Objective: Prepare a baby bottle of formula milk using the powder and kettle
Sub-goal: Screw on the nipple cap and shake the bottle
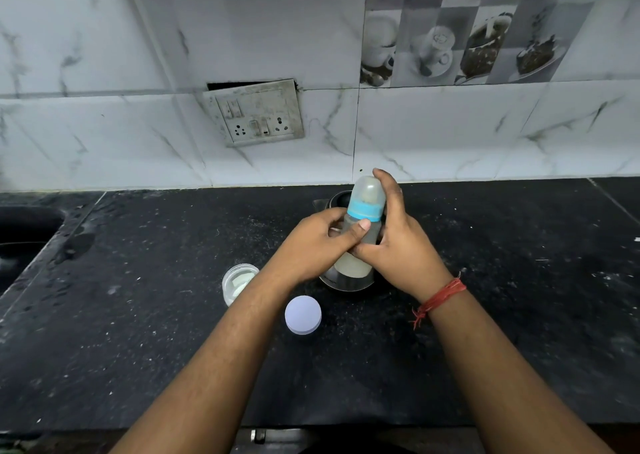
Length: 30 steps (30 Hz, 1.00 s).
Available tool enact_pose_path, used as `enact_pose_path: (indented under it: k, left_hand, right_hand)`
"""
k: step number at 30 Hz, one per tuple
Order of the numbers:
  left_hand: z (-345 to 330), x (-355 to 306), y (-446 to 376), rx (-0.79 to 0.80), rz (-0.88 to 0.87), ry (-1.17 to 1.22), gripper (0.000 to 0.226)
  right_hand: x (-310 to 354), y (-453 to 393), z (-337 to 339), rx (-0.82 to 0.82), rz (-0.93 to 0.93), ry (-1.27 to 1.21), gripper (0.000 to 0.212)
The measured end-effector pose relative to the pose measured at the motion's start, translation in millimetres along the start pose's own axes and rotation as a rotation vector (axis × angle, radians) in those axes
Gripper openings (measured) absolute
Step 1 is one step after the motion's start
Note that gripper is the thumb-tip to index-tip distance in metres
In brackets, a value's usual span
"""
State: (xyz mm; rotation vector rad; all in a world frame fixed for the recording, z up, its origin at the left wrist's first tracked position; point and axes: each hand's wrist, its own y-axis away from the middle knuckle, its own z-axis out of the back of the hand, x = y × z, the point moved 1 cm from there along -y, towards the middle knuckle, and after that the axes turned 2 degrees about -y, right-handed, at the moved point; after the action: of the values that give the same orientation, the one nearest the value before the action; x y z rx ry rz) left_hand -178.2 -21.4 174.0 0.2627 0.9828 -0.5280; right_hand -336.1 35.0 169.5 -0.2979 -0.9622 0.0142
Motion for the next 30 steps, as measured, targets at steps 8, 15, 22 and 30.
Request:
enact_pose_path:
  k: [8,15,22,30]
  left_hand:
    - [2,35,2,-0.353,-0.112,-0.324,0.078]
    - [-2,56,0,-0.358,-0.053,-0.865,0.085]
    - [-4,53,-7,-0.343,-0.010,-0.841,0.085]
    - [0,45,-13,-0.371,-0.010,-0.781,0.082]
  right_hand:
    - [-23,4,22,-0.076,-0.151,-0.332,0.111]
    - [-27,-1,52,-0.432,-0.240,-0.680,0.098]
    - [-26,8,35,-0.095,-0.266,-0.677,0.092]
    - [-32,1,45,-0.493,-0.257,-0.802,0.089]
